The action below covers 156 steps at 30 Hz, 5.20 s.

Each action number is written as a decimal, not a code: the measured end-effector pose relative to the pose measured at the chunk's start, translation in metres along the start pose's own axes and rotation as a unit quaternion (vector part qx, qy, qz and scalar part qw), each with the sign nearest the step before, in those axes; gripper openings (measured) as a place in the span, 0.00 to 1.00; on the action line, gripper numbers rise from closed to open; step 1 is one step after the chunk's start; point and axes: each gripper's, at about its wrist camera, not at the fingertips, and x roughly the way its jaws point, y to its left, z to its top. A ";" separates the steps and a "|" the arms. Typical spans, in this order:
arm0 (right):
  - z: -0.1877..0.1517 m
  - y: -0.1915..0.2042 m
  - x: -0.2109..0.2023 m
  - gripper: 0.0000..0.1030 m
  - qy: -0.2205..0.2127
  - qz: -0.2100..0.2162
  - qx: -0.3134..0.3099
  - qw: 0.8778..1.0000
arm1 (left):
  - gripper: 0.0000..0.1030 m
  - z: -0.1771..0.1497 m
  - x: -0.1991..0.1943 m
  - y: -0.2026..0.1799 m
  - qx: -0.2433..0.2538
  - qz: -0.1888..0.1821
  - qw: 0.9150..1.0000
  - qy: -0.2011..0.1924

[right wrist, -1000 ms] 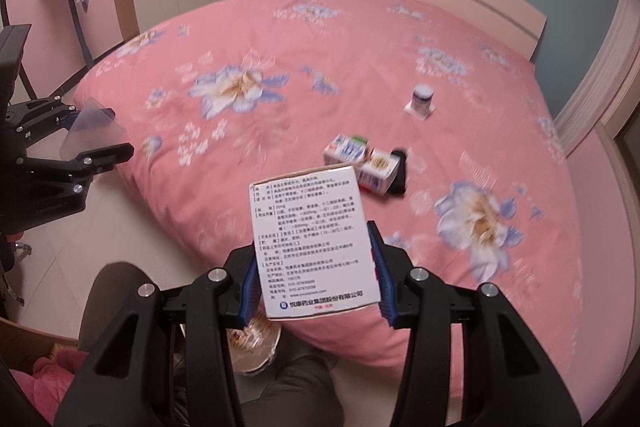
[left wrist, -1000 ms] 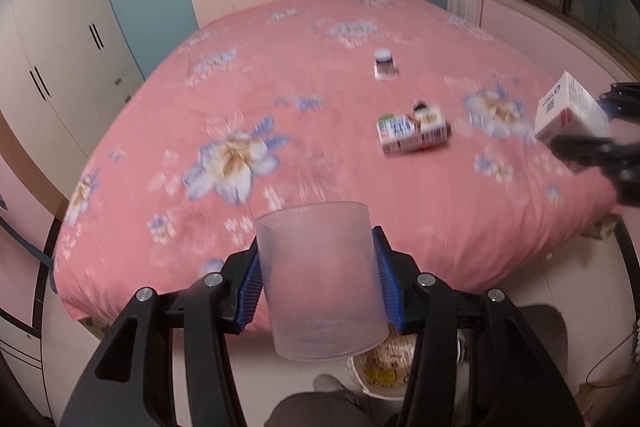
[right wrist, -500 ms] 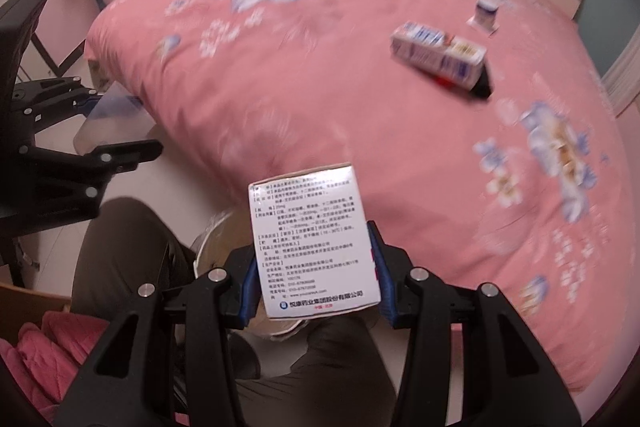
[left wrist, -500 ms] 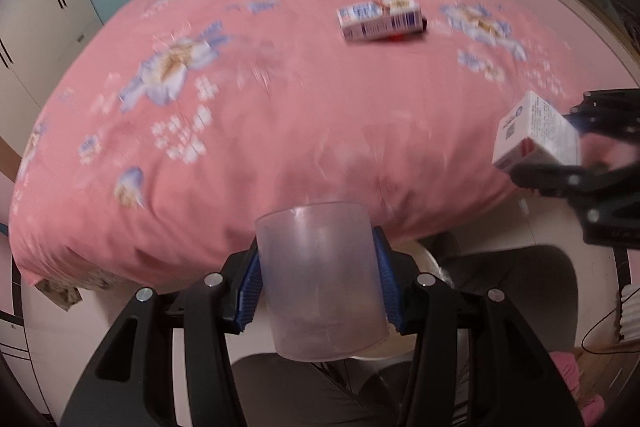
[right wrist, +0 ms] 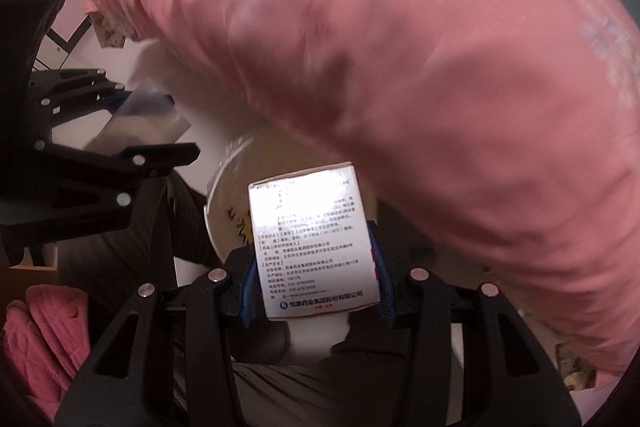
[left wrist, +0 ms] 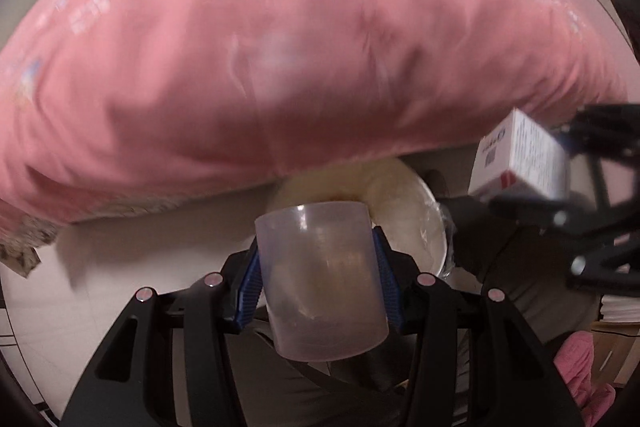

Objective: Collect trash
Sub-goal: 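Carry the cup in the left tool and the box in the right tool over the bin, then open the left tool dropping the cup while the right tool drops the box into the bin, then grasp the milk carton with the left tool while the right tool grasps the white jar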

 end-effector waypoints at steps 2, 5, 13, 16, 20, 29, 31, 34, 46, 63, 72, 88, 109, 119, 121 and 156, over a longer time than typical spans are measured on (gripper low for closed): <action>-0.004 0.002 0.017 0.46 0.014 0.006 0.003 1.000 | 0.51 -0.004 0.015 0.000 -0.002 -0.004 1.000 0.013; -0.011 0.003 0.043 0.46 0.033 0.019 0.011 0.999 | 0.51 -0.009 0.035 -0.001 -0.008 -0.012 0.999 0.030; -0.022 0.006 0.106 0.46 0.079 0.049 0.036 0.995 | 0.51 -0.017 0.090 -0.004 -0.020 -0.031 0.997 0.074; -0.025 0.000 0.126 0.46 0.093 0.055 0.045 0.993 | 0.51 -0.018 0.115 -0.003 -0.026 -0.035 0.995 0.091; -0.027 -0.002 0.152 0.46 0.107 0.069 0.068 0.990 | 0.51 -0.018 0.141 -0.001 -0.038 -0.047 0.992 0.109; -0.033 -0.006 0.202 0.46 0.134 0.086 0.104 0.982 | 0.51 -0.021 0.197 0.006 -0.064 -0.060 0.985 0.150; -0.034 -0.005 0.211 0.46 0.139 0.083 0.103 0.981 | 0.51 -0.023 0.206 0.007 -0.073 -0.065 0.983 0.157; -0.032 -0.002 0.219 0.46 0.144 0.077 0.100 0.982 | 0.51 -0.024 0.220 0.009 -0.077 -0.065 0.981 0.166; -0.031 -0.007 0.240 0.50 0.153 0.058 0.093 0.982 | 0.54 -0.022 0.246 0.009 -0.074 -0.056 0.980 0.176; -0.035 -0.004 0.213 0.56 0.134 0.053 0.090 0.986 | 0.61 -0.025 0.215 0.010 -0.070 -0.062 0.984 0.149; -0.045 0.007 0.149 0.56 0.093 0.025 0.050 0.994 | 0.61 -0.027 0.138 -0.001 -0.026 -0.050 0.995 0.088; -0.021 -0.025 -0.018 0.64 -0.034 -0.040 0.042 0.998 | 0.79 0.038 -0.038 -0.016 0.027 -0.032 0.997 -0.070; 0.178 -0.196 -0.240 0.78 -0.191 -0.101 0.048 0.975 | 0.88 0.223 -0.117 -0.052 0.332 0.031 0.920 -0.209; 0.327 -0.282 -0.163 0.78 -0.198 -0.132 -0.003 0.971 | 0.88 0.299 -0.057 -0.059 0.434 -0.025 0.875 -0.213; 0.355 -0.300 -0.132 0.78 -0.186 -0.136 -0.007 0.973 | 0.88 0.309 -0.048 -0.058 0.442 -0.040 0.870 -0.216; 0.444 -0.386 -0.041 0.51 -0.204 -0.116 0.129 0.964 | 0.49 0.343 -0.008 -0.066 0.413 -0.168 0.880 -0.165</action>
